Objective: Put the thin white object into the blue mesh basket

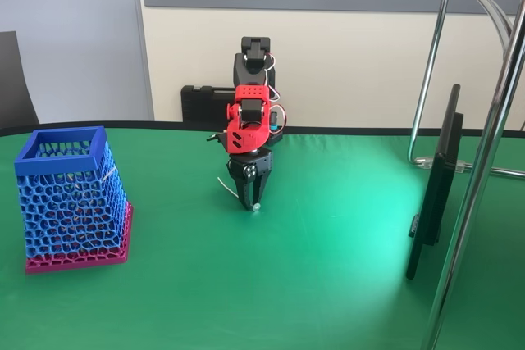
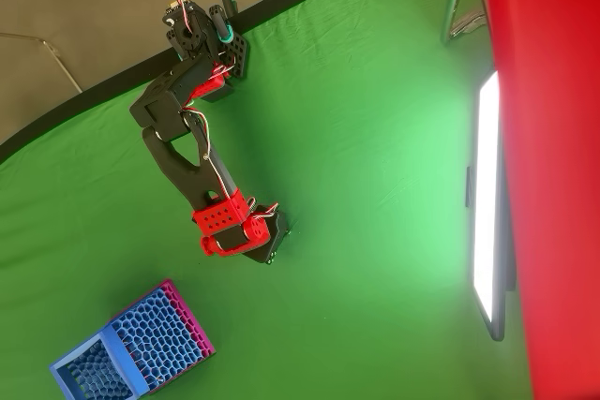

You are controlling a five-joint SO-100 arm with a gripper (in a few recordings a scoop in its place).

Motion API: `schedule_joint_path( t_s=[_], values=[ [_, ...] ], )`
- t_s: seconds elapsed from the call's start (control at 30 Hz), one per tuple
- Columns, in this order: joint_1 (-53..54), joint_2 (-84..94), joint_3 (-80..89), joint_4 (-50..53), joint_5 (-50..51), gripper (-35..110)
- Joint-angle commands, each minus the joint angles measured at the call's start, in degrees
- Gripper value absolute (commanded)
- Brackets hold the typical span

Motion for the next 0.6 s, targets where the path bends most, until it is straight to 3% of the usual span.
schedule_joint_path(
  t_s=[0.0,0.57],
  values=[
    [0.00,0.35,-1.93,0.18,0.09,11],
    [0.18,0.26,-1.93,0.18,0.09,8]
  ],
)
